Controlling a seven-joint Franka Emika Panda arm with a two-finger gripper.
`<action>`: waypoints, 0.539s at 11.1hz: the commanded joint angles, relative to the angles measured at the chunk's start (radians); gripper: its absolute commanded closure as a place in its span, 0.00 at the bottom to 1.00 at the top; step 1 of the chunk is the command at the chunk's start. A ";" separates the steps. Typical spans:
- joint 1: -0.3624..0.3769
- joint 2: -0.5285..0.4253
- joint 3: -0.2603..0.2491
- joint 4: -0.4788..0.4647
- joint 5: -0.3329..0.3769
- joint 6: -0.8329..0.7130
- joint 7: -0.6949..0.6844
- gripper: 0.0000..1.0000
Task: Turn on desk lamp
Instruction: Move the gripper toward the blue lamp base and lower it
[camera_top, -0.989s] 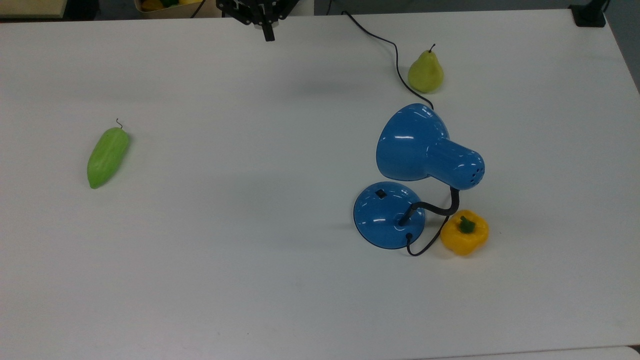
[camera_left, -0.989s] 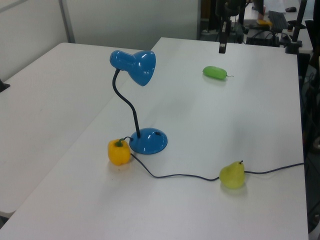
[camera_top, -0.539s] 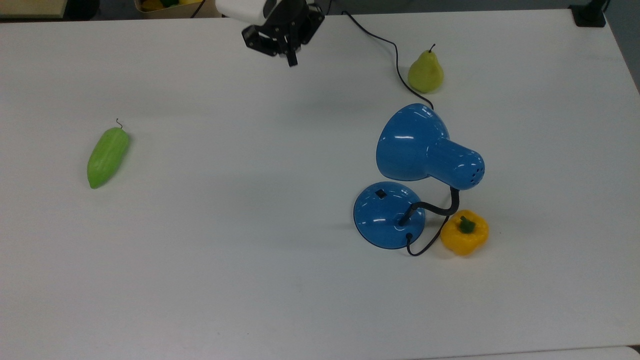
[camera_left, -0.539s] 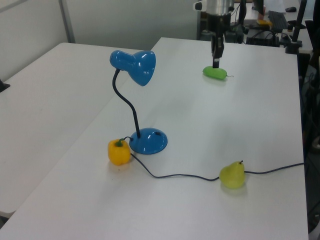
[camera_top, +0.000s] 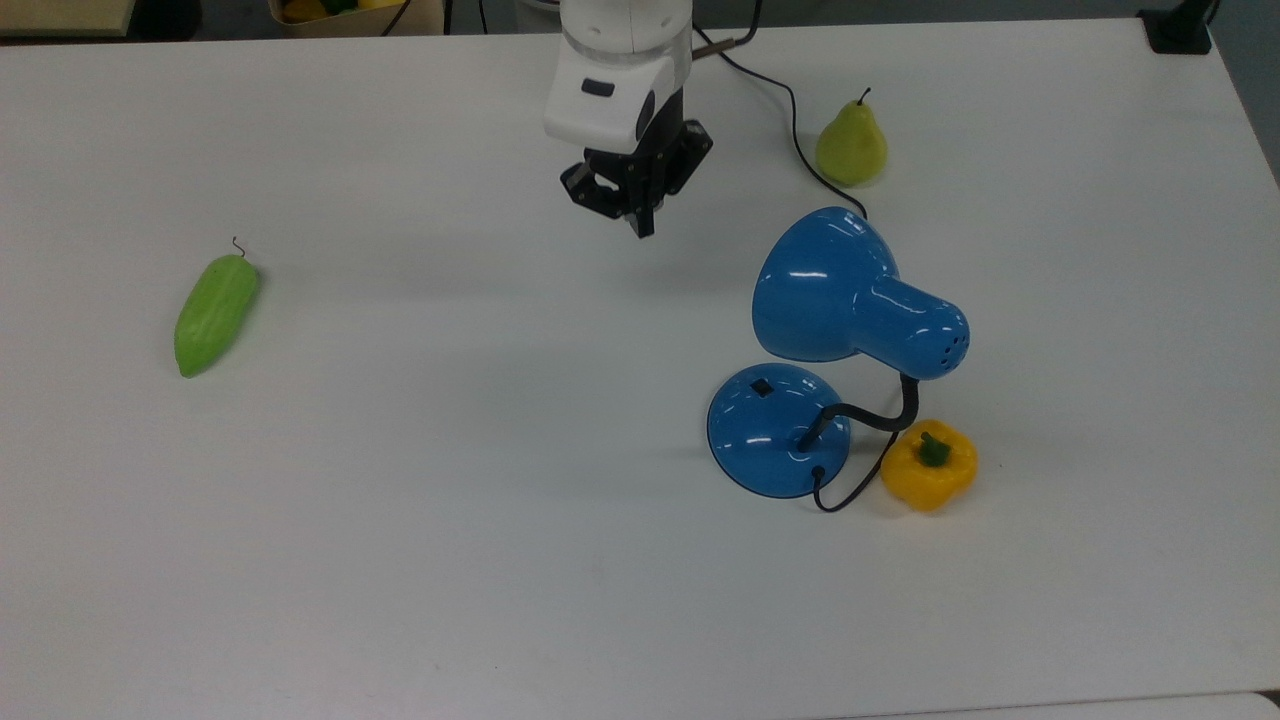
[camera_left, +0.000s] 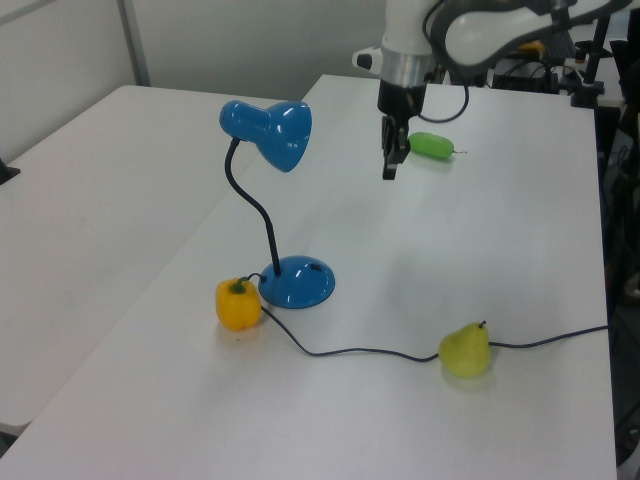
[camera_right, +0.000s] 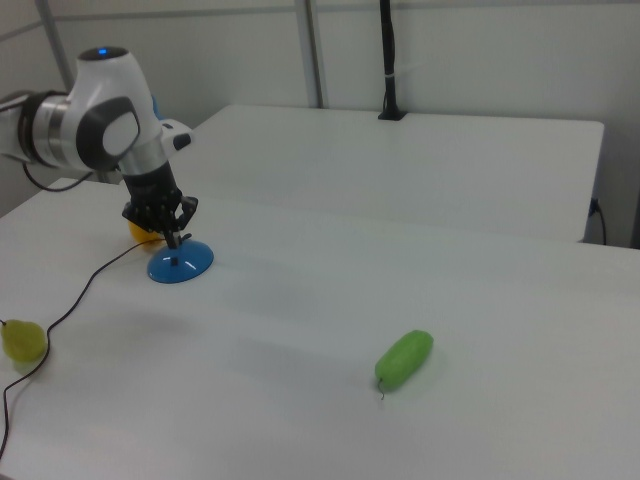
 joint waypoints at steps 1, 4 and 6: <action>0.020 -0.034 -0.003 -0.204 0.004 0.323 -0.014 1.00; 0.031 -0.003 -0.001 -0.272 0.075 0.540 -0.008 1.00; 0.031 0.067 0.034 -0.246 0.166 0.637 -0.011 1.00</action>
